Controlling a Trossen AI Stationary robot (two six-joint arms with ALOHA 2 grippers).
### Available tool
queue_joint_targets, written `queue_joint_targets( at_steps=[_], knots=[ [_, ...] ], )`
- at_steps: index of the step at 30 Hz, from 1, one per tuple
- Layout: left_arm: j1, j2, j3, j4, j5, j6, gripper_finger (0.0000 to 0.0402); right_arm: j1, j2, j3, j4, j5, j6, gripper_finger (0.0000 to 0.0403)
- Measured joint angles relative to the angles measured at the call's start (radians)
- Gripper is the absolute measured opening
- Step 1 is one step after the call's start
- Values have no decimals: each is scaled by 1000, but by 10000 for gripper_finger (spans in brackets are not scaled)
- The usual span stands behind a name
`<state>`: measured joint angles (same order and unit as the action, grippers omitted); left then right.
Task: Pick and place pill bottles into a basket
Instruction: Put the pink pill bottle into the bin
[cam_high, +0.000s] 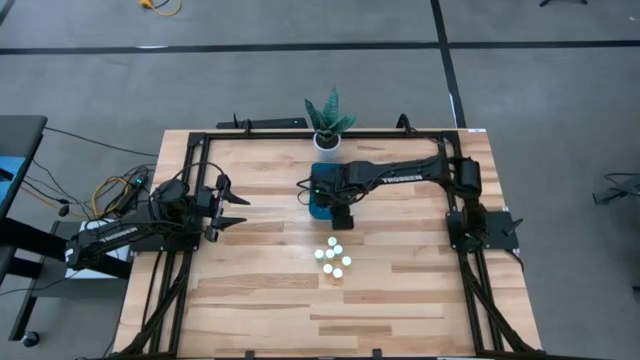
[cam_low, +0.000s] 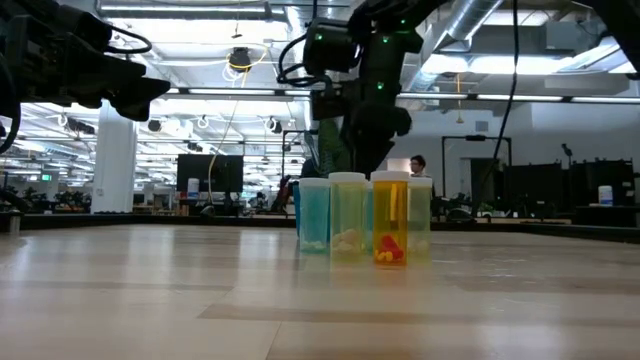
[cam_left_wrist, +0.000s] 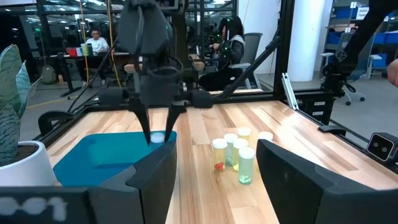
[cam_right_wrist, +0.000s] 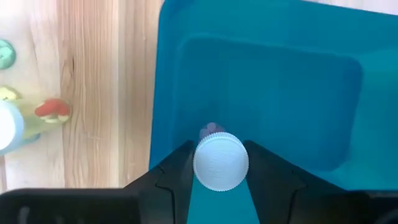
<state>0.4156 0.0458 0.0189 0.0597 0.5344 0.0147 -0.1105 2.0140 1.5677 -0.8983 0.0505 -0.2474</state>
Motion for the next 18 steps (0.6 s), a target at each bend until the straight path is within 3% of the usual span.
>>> queue_joint_targets(
  at_steps=[18],
  knots=[
    [0,0,0,0,0,0,213,10,5,-2,-5,-1,-54,129]
  ],
)
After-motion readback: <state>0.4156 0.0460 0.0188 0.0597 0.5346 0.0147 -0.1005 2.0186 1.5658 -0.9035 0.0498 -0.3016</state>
